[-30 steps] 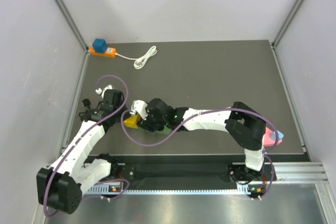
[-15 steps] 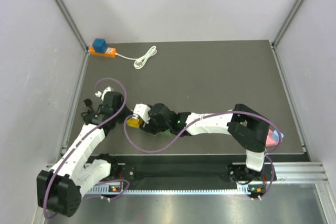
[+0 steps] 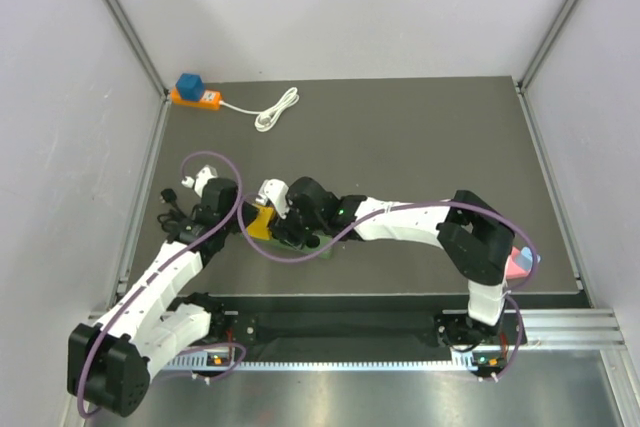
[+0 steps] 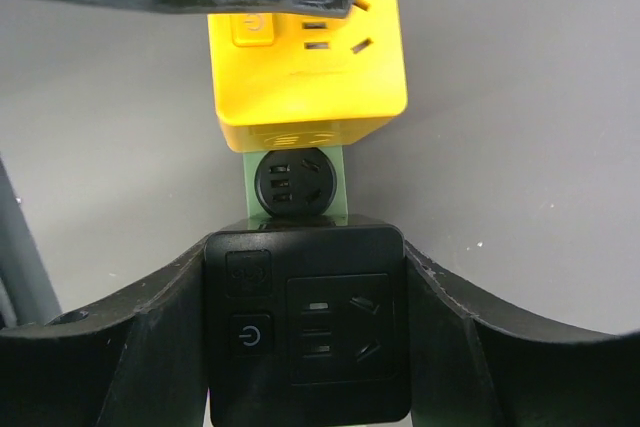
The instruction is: Pull the plug off the socket
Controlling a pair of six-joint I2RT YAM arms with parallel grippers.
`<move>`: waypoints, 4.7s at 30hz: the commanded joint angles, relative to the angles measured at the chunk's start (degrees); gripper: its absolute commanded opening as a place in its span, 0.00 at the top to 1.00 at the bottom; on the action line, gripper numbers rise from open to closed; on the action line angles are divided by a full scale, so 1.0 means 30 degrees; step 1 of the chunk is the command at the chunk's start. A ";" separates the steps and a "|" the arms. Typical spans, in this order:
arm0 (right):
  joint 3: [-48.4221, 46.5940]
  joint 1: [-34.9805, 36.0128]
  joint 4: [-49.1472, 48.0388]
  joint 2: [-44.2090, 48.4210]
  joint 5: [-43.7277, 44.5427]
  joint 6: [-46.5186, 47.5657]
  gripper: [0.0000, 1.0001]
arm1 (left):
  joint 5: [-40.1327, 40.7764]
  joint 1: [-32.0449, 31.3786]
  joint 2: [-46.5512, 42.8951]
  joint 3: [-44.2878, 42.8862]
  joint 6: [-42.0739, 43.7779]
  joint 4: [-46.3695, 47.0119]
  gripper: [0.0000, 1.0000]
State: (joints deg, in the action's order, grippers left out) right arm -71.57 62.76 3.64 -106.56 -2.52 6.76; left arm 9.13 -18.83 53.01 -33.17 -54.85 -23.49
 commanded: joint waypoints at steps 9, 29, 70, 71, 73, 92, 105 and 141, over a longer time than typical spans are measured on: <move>-0.0634 0.2105 -0.5314 0.1480 0.8191 0.5068 1.00 | 0.0621 -0.0286 0.1019 0.1651 0.0441 -0.4506 1.00; -0.0550 0.1364 -0.5192 0.2504 0.5310 0.2216 1.00 | 0.0796 -0.0784 0.0757 0.1652 0.0383 -0.4681 1.00; 0.1943 -1.6641 0.0375 0.1306 -0.9966 -1.6578 0.97 | -0.3510 -0.0901 -0.4837 -0.3416 0.5421 -0.4652 1.00; 0.1943 -1.6846 -0.0095 0.0925 -1.0665 -1.7045 0.96 | -0.3452 -0.0930 -0.5100 -0.3475 0.5509 -0.4681 1.00; 0.1943 -1.7431 -0.0887 -0.0155 -1.1314 -1.7458 0.89 | -0.3190 -0.0901 -0.5542 -0.3650 0.5715 -0.4944 1.00; -0.0866 -1.8635 0.0658 -0.0867 -0.8949 -1.2632 0.16 | -0.3534 -0.0872 -0.5602 -0.4560 0.5892 -0.6528 0.80; 0.1905 -1.3894 0.2434 0.7009 0.1275 -0.5685 0.00 | -0.1320 -0.0901 -0.5514 -0.3564 0.4311 -0.6468 0.77; 0.0629 -0.0150 -0.5081 0.1686 -0.3673 -0.2579 0.02 | -0.7729 0.8474 0.2072 0.0625 0.3812 0.0502 1.00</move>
State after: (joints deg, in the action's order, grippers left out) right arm -64.55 60.49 -11.68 -99.70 -14.50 -3.42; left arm -12.67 6.13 58.24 -32.51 -43.99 -26.87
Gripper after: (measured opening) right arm 0.979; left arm 0.011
